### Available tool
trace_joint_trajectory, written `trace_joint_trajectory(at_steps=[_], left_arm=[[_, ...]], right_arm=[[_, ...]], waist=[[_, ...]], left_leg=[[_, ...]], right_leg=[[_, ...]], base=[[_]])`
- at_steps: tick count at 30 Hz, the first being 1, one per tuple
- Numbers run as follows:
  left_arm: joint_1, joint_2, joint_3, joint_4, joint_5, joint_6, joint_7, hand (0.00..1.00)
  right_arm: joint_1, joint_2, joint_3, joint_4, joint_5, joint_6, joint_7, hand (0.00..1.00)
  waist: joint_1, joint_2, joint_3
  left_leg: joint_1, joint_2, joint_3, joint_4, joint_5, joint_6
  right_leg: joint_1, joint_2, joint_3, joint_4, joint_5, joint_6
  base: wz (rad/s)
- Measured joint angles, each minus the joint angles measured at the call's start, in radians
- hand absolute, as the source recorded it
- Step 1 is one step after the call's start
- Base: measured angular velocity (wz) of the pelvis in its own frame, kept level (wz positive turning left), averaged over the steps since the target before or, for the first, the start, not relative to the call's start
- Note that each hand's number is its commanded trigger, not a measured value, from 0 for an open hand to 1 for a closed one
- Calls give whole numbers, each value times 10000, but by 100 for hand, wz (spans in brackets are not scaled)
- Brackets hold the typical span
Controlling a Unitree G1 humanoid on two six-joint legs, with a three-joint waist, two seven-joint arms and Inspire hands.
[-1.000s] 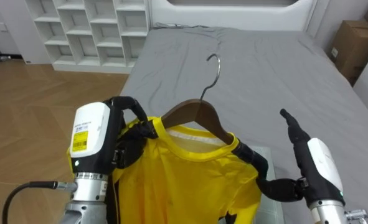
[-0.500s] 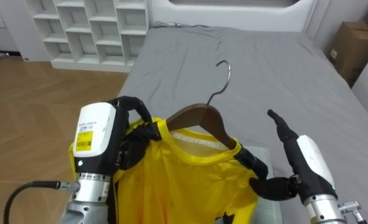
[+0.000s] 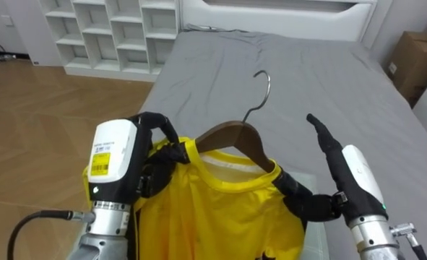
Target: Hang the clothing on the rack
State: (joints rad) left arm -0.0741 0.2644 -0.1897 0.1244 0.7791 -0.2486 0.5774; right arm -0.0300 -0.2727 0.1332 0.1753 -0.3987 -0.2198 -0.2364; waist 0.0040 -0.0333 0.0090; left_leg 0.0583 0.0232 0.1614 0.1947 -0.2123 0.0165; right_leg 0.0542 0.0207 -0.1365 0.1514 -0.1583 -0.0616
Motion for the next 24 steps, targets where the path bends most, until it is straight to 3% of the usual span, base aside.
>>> trace_joint_trajectory(at_steps=[7,12,24], left_arm=[[0,-90,-240,-1,217,29,-18,100],[-4,-318,-247,-1,664,67,-46,100],[-4,-333,-377,-1,877,92,-48,100]], right_arm=[[-1,-6,9,0,-20,30,285,0],[-332,-8,45,-3,-218,114,627,0],[-743,10,514,-230,-223,350,1550,0]], waist=[[6,4,-3],[13,5,-3],[37,4,-3]], left_leg=[[-16,10,-2,7,0,0],[-31,15,-5,17,0,0],[-68,9,-137,29,0,0]], right_leg=[[2,-2,-15,4,0,0],[-14,-6,-28,12,0,0],[-12,-15,-123,-6,0,0]], base=[[0],[0],[1]])
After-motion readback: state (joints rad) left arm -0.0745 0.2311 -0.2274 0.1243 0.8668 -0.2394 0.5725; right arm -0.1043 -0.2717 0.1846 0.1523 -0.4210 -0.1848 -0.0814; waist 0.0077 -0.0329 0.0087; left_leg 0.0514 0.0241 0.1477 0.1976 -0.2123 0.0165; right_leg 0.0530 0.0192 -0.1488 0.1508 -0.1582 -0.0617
